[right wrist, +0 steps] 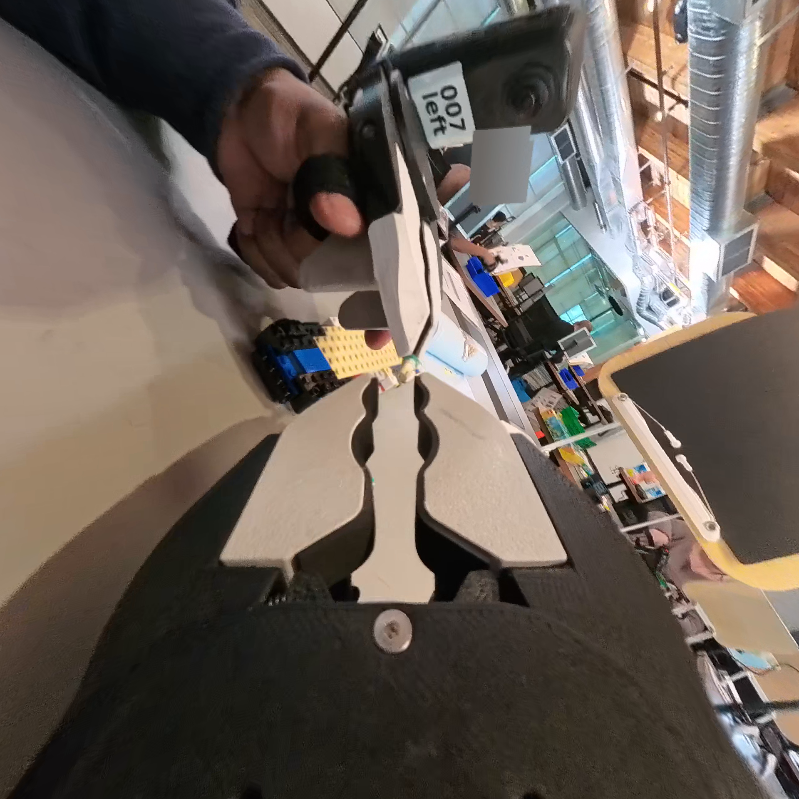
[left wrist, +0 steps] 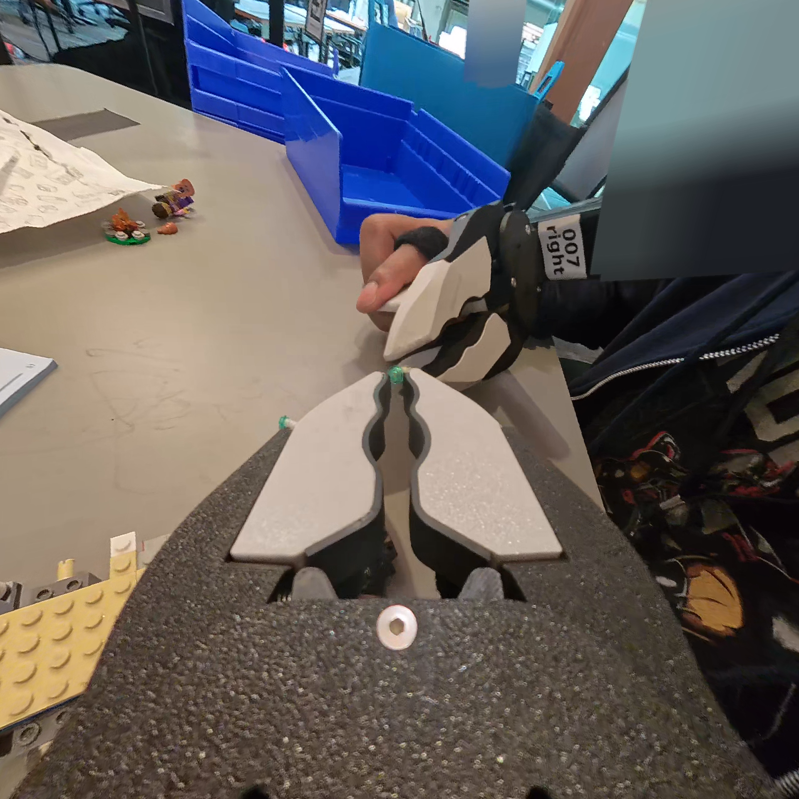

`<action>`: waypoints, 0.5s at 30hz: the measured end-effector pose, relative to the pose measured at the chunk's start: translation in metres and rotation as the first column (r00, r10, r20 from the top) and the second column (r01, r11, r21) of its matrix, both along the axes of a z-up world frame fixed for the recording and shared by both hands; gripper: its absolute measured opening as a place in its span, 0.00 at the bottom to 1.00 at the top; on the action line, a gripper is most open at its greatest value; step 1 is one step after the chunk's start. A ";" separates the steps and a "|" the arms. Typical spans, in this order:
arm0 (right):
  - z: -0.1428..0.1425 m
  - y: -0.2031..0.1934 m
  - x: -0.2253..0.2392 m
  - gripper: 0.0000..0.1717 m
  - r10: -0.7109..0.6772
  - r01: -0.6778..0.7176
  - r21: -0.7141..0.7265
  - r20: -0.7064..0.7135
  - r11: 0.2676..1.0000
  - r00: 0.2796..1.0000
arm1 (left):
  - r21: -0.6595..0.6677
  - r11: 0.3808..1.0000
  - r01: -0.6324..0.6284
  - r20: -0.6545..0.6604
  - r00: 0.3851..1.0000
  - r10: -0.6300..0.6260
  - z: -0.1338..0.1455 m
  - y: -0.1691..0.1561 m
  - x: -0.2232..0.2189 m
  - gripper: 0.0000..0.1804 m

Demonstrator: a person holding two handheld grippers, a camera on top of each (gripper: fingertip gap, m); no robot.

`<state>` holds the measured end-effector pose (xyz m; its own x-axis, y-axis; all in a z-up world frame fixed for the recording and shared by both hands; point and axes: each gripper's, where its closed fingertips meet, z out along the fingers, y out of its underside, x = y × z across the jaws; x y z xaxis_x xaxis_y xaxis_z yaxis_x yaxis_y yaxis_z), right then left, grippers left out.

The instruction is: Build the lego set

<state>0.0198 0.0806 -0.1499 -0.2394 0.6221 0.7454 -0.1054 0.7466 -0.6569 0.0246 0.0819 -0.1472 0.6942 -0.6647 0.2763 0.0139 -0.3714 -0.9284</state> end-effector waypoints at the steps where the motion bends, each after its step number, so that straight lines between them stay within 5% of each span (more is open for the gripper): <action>1: 0.001 -0.001 0.001 0.09 0.010 -0.010 -0.009 0.001 1.000 1.000 | -0.011 1.000 0.019 0.001 1.000 -0.019 0.000 -0.002 0.000 0.03; 15: -0.016 -0.023 0.005 0.08 0.117 -0.120 0.030 0.087 0.992 0.989 | -0.122 0.978 0.172 -0.085 0.980 -0.183 -0.021 -0.020 0.011 0.03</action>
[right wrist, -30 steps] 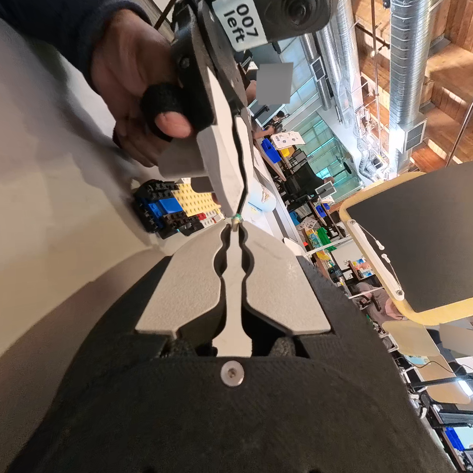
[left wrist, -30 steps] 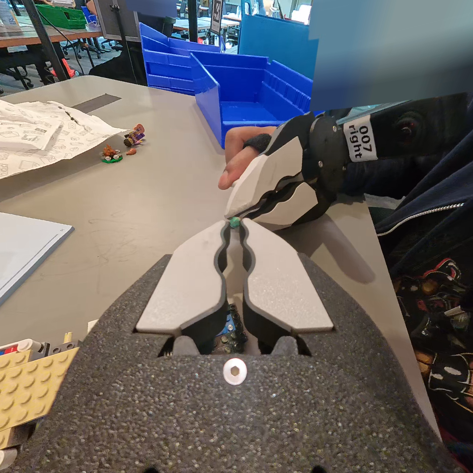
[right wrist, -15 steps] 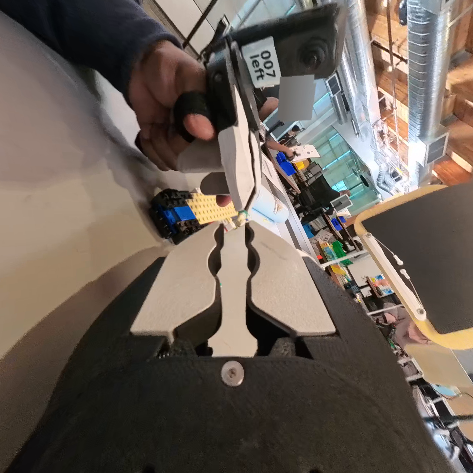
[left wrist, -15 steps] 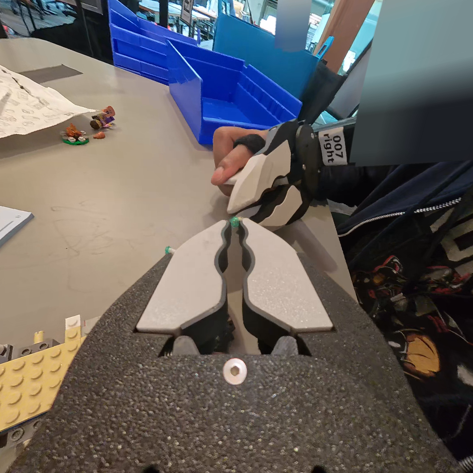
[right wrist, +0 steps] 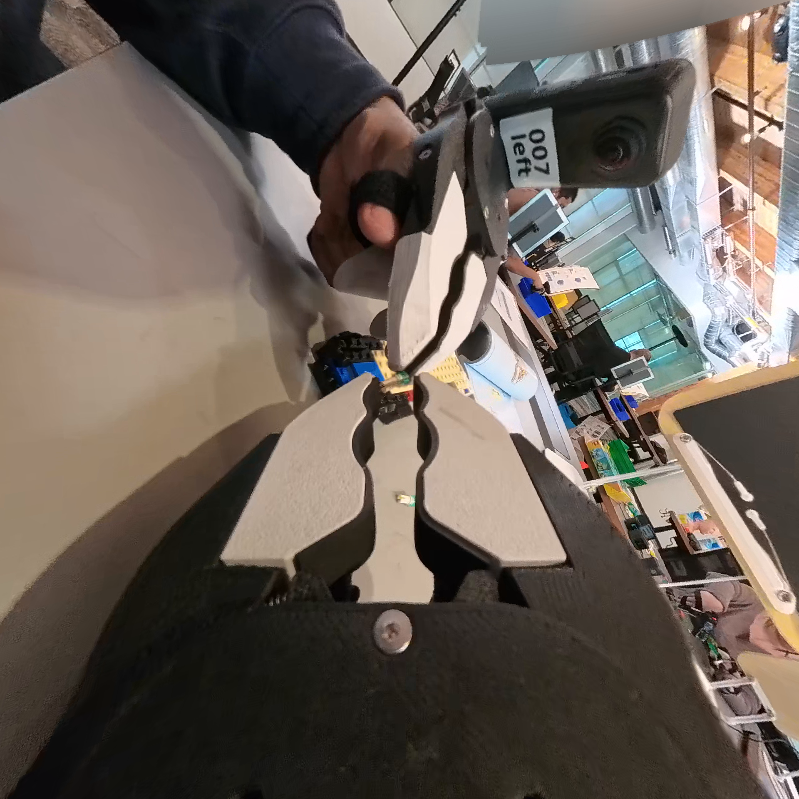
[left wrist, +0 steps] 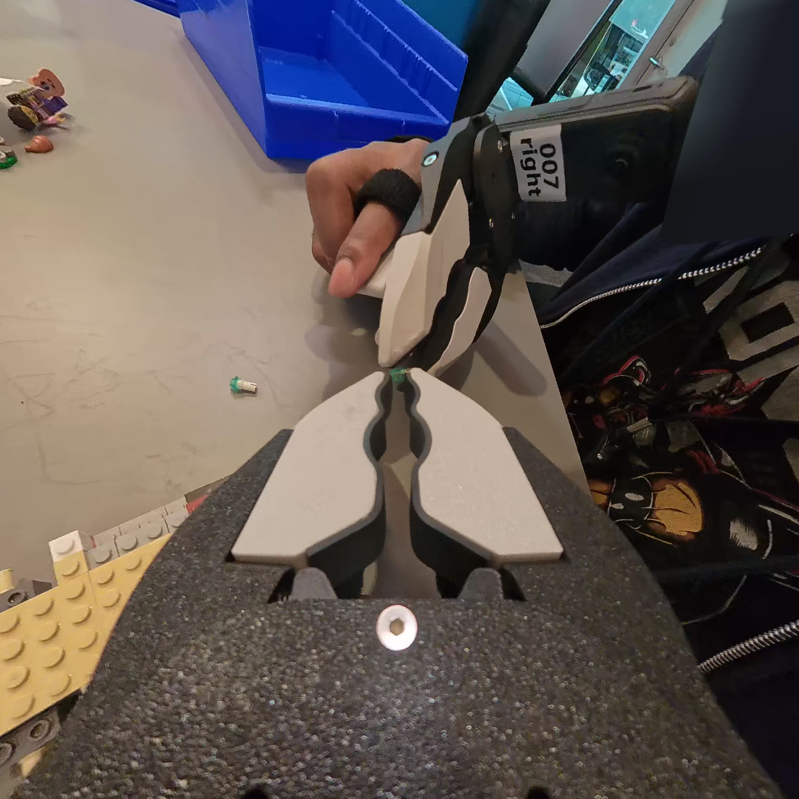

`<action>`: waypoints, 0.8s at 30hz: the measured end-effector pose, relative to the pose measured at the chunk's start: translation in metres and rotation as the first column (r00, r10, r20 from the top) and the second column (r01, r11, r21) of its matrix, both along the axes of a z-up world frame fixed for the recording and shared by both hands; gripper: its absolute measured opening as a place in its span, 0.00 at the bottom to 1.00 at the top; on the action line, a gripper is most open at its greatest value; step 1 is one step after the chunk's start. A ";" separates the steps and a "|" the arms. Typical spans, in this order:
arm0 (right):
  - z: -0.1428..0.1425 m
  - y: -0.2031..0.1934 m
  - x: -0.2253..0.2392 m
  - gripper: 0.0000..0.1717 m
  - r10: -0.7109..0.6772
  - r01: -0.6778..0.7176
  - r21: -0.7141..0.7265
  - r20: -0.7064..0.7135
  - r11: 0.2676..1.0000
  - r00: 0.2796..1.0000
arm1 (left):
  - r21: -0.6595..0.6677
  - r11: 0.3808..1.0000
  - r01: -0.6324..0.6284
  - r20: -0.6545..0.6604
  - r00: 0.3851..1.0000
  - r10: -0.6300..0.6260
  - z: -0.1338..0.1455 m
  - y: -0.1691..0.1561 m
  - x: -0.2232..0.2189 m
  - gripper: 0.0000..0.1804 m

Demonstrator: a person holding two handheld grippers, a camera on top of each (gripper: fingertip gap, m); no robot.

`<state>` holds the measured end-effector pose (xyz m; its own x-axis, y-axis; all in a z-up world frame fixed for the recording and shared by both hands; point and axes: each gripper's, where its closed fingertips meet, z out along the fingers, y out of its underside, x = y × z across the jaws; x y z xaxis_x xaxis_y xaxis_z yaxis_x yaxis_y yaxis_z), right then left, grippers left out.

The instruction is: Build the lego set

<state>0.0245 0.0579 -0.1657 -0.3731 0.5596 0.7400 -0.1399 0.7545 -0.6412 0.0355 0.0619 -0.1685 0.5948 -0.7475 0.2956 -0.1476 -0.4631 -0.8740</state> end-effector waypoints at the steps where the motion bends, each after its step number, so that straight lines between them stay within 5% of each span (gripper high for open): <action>1: -0.001 0.000 0.000 0.08 -0.002 0.002 0.006 0.001 1.000 1.000 | -0.003 1.000 0.000 0.004 1.000 0.000 0.000 0.000 0.000 0.03; 24: 0.015 0.024 -0.021 0.07 -0.265 0.270 0.019 -0.126 0.963 0.956 | -0.140 0.976 -0.167 0.294 0.934 0.202 0.013 0.025 -0.013 0.07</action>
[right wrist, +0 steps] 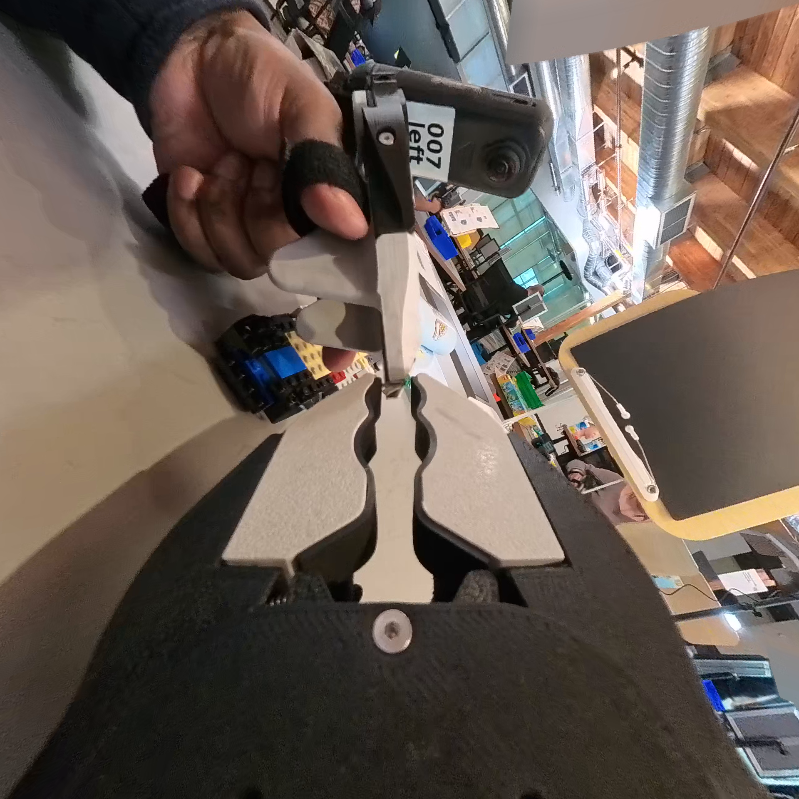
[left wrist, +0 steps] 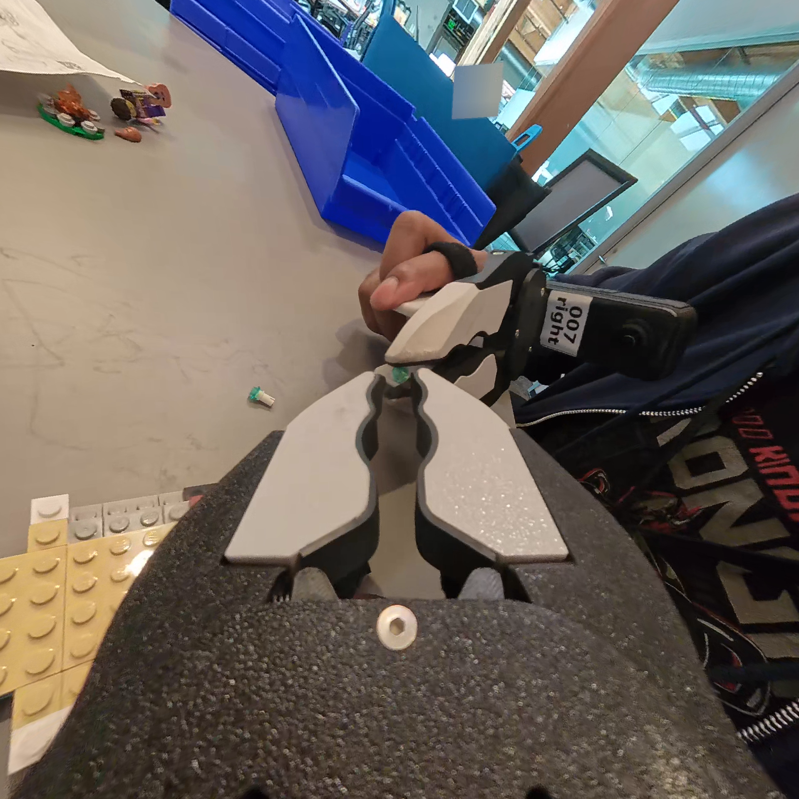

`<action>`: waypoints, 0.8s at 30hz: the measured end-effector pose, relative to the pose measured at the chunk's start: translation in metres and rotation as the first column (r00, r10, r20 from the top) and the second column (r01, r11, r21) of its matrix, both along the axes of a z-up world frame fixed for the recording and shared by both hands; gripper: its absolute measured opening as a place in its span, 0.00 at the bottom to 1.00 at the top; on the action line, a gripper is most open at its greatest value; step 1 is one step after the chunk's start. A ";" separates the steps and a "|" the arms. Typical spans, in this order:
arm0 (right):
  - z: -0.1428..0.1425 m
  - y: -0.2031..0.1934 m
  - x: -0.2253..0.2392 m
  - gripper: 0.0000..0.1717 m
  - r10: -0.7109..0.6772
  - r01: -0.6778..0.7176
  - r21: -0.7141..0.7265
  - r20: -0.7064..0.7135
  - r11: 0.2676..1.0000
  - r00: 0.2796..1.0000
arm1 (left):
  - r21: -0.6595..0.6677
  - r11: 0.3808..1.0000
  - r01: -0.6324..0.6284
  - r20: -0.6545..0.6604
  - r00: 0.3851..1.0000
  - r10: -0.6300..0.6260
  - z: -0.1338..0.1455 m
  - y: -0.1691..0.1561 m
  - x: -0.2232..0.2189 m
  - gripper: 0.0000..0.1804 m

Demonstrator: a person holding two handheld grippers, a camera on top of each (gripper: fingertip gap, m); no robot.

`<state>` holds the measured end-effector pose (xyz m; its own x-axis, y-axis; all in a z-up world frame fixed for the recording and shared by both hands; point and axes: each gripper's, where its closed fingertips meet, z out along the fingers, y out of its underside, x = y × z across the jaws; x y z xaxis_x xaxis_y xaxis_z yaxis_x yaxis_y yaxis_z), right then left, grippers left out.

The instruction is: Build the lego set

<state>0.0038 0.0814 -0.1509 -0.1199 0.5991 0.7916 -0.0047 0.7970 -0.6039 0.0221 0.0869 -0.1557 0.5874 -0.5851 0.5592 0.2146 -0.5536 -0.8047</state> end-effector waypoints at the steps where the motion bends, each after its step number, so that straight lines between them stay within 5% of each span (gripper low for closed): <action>1: 0.000 -0.001 0.000 0.07 0.000 0.000 -0.001 -0.001 1.000 1.000 | 0.006 1.000 0.010 0.006 1.000 -0.010 0.001 -0.001 0.002 0.06; 7: -0.004 -0.006 -0.001 0.14 0.034 -0.034 -0.011 0.024 0.999 0.999 | 0.052 0.997 0.051 -0.066 0.997 -0.048 0.001 -0.006 0.006 0.04; 14: -0.009 -0.018 0.002 0.13 0.093 -0.094 0.073 0.018 0.993 0.996 | 0.059 0.989 0.133 -0.334 0.936 -0.106 -0.012 -0.018 0.007 0.04; 24: -0.008 -0.017 0.003 0.08 0.089 -0.089 0.072 0.010 0.993 0.996 | 0.020 0.996 0.081 -0.280 0.957 -0.072 -0.012 -0.014 0.004 0.10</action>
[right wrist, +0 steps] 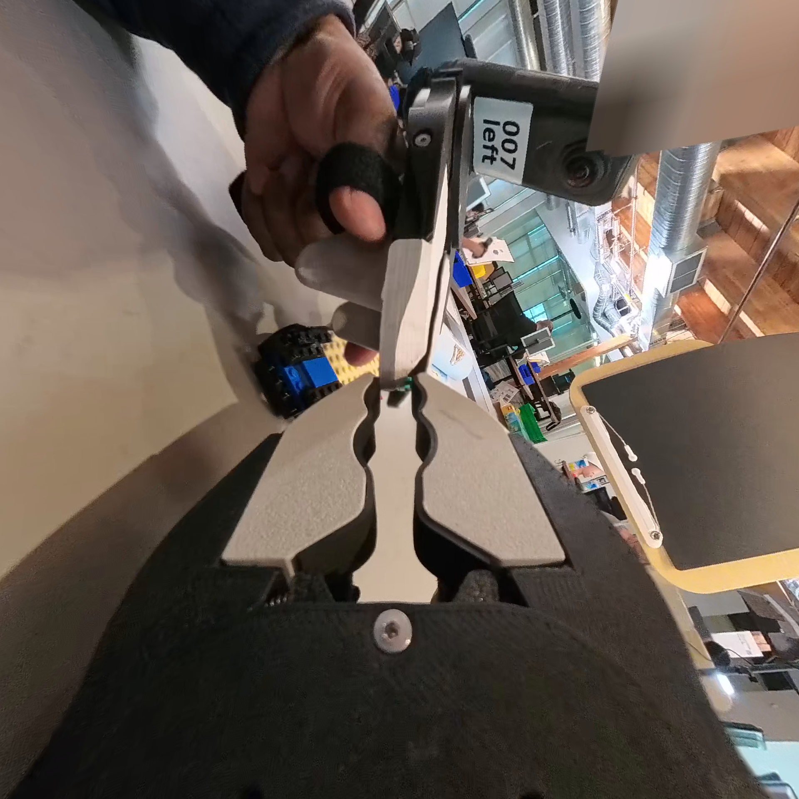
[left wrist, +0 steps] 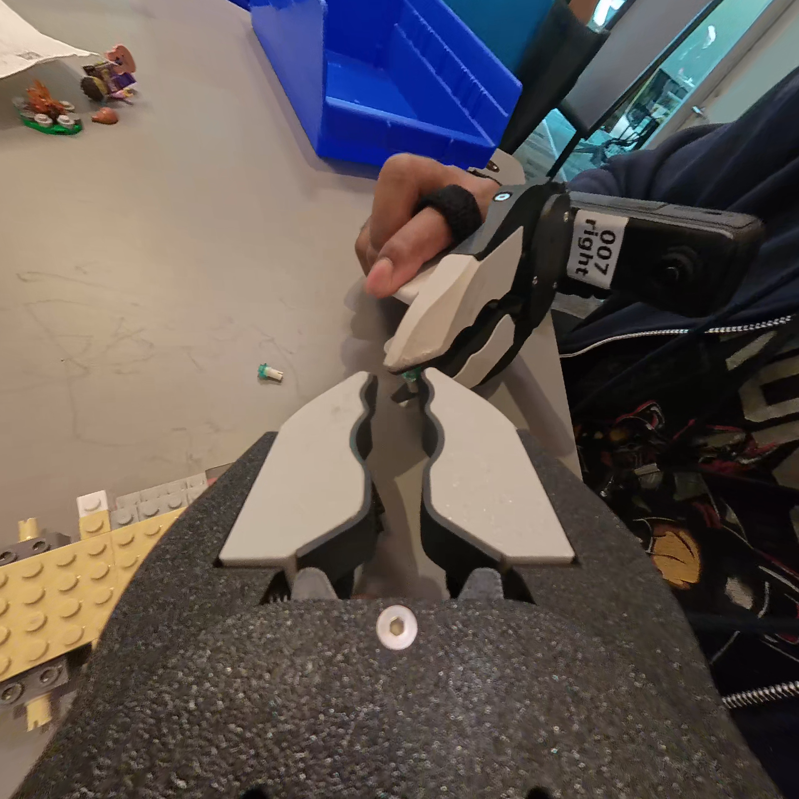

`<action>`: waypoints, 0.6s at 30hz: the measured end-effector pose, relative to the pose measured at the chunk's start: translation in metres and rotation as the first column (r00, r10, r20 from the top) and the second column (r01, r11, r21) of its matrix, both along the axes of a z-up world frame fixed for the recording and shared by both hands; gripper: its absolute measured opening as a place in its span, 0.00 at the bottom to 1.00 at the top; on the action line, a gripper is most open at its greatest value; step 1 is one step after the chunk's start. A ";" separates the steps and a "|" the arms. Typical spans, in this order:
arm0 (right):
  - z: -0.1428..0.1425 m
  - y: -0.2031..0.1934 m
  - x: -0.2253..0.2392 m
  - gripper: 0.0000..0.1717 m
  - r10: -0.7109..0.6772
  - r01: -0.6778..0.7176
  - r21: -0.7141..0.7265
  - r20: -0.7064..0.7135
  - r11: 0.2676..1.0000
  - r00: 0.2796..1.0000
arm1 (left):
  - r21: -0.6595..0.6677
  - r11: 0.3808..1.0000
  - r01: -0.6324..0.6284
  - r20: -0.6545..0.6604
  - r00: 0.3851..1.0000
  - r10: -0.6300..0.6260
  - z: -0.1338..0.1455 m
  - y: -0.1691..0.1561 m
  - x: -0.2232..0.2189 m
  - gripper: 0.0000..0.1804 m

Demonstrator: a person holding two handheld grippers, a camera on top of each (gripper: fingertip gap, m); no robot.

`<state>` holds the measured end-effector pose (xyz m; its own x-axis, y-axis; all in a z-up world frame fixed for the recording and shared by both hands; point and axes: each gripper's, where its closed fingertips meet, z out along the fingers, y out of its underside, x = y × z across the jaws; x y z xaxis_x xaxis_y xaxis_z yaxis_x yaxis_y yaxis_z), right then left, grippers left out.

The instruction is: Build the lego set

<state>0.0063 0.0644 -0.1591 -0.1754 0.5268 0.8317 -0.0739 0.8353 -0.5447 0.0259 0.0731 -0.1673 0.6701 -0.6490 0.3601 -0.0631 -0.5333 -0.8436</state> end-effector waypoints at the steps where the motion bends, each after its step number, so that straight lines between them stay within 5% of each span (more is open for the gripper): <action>1: 0.000 0.000 0.000 0.08 0.000 0.000 -0.006 0.004 1.000 1.000 | -0.001 1.000 -0.009 -0.008 1.000 0.009 -0.001 0.001 -0.002 0.12; 12: 0.010 0.021 -0.002 0.08 -0.029 0.041 -0.267 0.050 0.963 0.998 | 0.016 0.997 -0.082 0.033 0.996 0.081 0.007 0.008 -0.018 0.15; 18: 0.006 0.025 -0.003 0.08 -0.049 0.073 -0.281 0.091 0.957 0.995 | 0.016 0.996 -0.086 0.046 0.995 0.085 0.008 0.009 -0.019 0.14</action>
